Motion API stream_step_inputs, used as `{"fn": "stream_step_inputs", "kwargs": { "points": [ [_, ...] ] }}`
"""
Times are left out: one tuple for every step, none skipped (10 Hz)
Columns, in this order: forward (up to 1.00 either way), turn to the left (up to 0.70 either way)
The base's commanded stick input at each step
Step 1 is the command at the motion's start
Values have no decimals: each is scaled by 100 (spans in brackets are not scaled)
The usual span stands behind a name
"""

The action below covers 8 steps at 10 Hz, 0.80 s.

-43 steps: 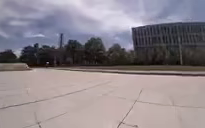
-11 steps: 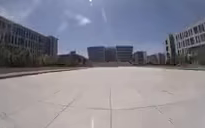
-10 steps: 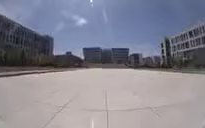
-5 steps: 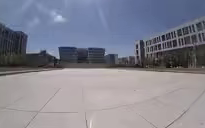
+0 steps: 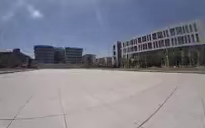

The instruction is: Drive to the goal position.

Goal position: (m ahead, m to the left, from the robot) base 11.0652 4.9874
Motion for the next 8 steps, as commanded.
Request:
{"fn": "stream_step_inputs", "kwargs": {
  "points": [
    [0,-86],
    [0,-84],
    [0,0],
    [0,0],
    [1,0],
    [7,0],
    [14,0],
    [100,0]
  ]
}}
